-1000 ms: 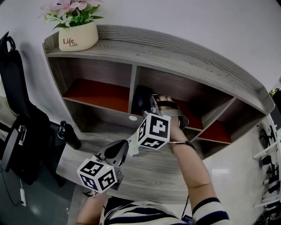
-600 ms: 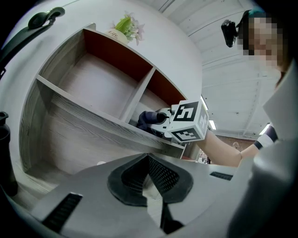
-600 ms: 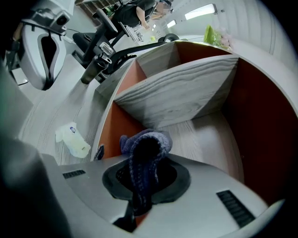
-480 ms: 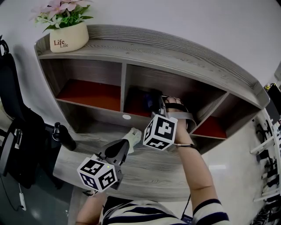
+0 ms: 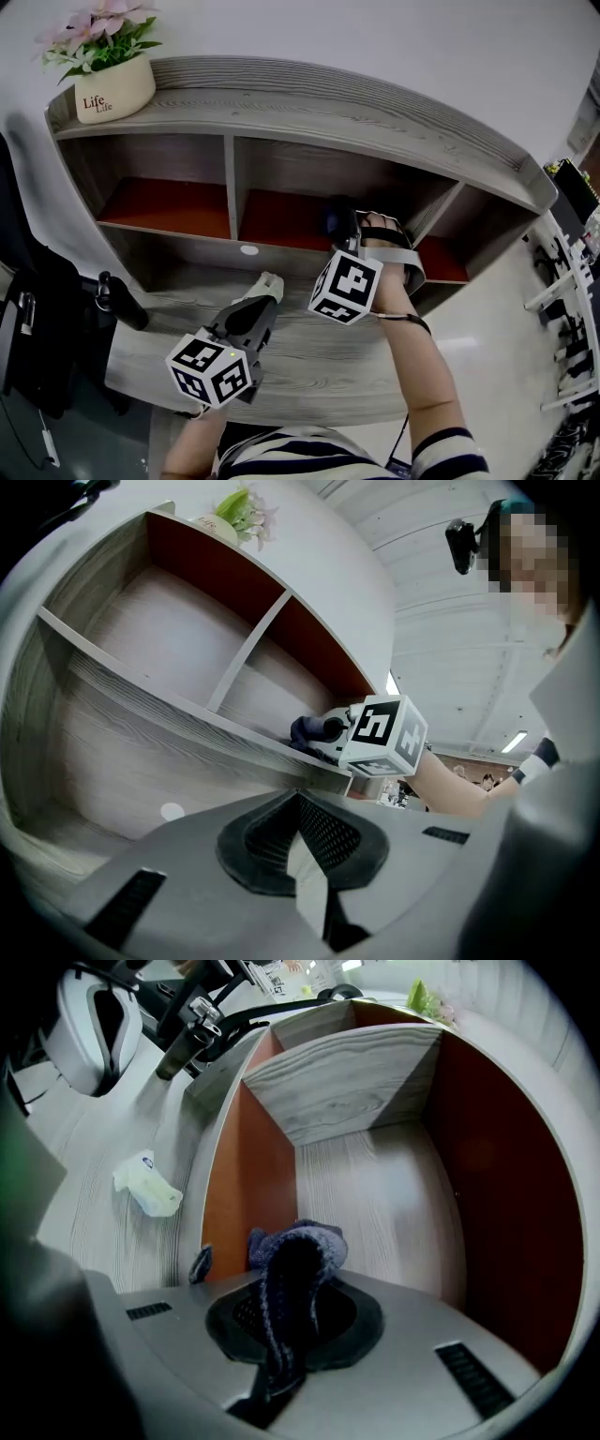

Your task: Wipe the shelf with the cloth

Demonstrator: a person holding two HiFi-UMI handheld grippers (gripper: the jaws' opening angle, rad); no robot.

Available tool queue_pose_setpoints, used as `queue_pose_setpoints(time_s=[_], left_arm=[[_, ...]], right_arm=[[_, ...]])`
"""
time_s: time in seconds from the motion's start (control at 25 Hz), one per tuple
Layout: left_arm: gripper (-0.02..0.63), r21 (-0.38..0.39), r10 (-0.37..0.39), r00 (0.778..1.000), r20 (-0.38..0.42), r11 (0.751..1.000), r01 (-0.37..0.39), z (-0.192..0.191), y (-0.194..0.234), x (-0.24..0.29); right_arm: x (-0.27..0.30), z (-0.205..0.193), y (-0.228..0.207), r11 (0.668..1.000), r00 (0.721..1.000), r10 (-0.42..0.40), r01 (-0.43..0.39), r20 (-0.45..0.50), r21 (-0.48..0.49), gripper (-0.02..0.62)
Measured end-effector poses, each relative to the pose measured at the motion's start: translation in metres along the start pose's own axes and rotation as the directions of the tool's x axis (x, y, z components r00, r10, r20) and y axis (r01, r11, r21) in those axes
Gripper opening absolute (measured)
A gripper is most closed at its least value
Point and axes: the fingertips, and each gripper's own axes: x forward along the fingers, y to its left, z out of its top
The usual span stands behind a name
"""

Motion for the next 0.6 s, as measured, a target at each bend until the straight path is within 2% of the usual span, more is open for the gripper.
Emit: queue_pose_setpoints(time_s=[0.28, 0.6], left_arm=[[0.015, 0.001, -0.024, 1.000, -0.016, 1.000, 0.024, -0.002, -0.005, 0.008], [0.015, 0.003, -0.051, 0.998, -0.028, 0.999, 0.052, -0.004, -0.010, 0.016]], right_arm=[[-0.004, -0.030, -0.003, 1.000, 0.993, -0.025, 0.024, -0.113, -0.011, 0.044], [-0.010, -0.050, 0.000, 0.995, 0.976, -0.045, 0.025, -0.213, -0.096, 0.044]])
